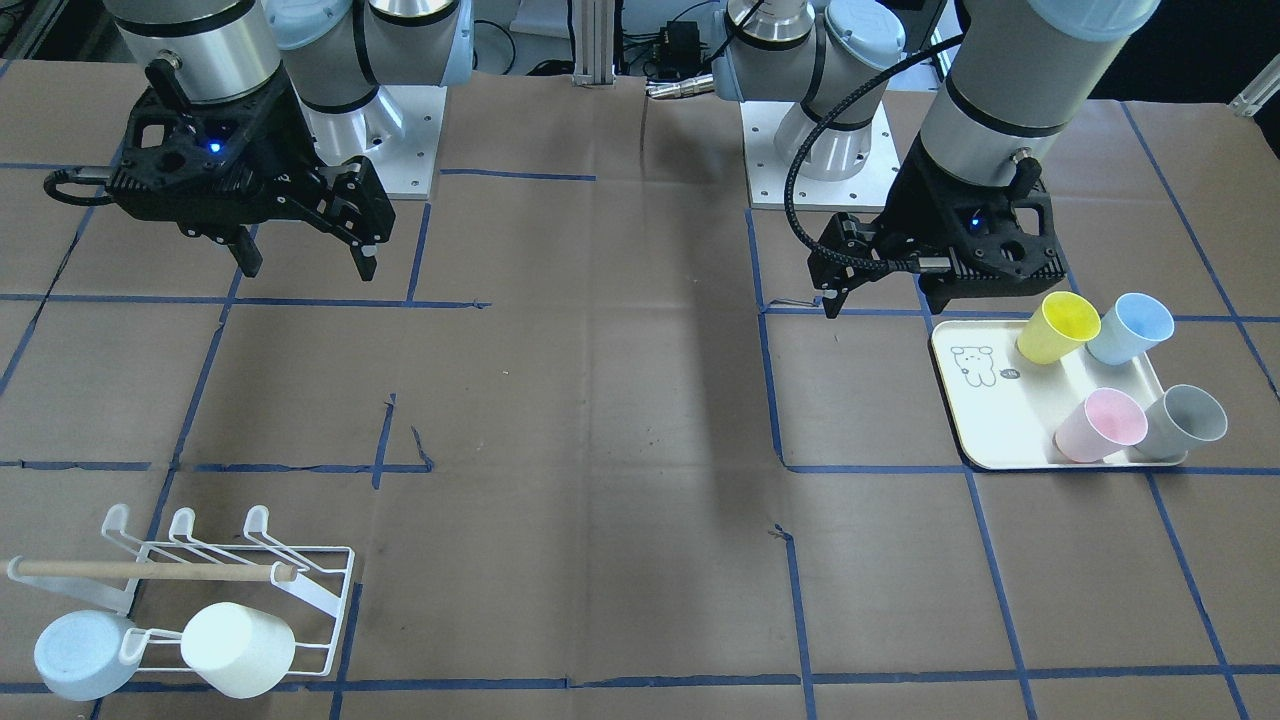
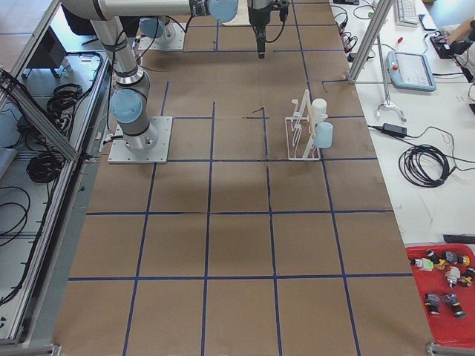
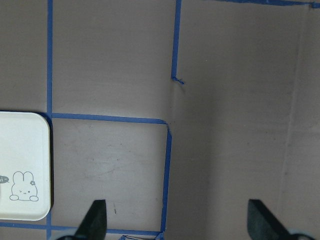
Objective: Transfer IKEA cup to right arm and place on rack
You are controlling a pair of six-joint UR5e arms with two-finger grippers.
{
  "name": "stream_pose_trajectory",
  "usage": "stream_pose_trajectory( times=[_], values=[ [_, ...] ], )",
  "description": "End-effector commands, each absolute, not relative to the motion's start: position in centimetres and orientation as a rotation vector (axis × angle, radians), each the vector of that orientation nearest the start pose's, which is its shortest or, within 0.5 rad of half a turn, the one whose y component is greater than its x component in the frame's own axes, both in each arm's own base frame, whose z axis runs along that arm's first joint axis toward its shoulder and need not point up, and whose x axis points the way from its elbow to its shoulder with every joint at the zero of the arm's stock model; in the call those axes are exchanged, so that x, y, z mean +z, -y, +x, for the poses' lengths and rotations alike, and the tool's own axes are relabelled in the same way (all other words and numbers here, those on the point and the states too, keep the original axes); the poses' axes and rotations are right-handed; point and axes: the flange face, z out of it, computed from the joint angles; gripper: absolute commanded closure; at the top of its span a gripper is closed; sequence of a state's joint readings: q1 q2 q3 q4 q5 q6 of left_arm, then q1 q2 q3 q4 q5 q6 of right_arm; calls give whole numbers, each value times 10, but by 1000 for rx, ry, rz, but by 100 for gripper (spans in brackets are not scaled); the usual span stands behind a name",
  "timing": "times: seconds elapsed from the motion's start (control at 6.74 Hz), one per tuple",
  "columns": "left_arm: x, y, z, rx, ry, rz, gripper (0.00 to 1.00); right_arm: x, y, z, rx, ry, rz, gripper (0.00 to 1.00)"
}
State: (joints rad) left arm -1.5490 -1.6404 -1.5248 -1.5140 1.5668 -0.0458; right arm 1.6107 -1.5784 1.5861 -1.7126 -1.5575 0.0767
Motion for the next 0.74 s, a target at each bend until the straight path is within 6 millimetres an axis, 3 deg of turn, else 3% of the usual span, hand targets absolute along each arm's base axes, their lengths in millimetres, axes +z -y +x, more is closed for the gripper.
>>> stream_pose_trajectory(
  times=[0.0, 0.59],
  values=[
    [481, 528, -121, -53, -3143, -111, 0, 497, 498, 155, -204, -3111, 56, 0],
    [481, 528, -121, -55, -3143, -111, 0, 502, 497, 155, -218, -3108, 55, 0]
  ],
)
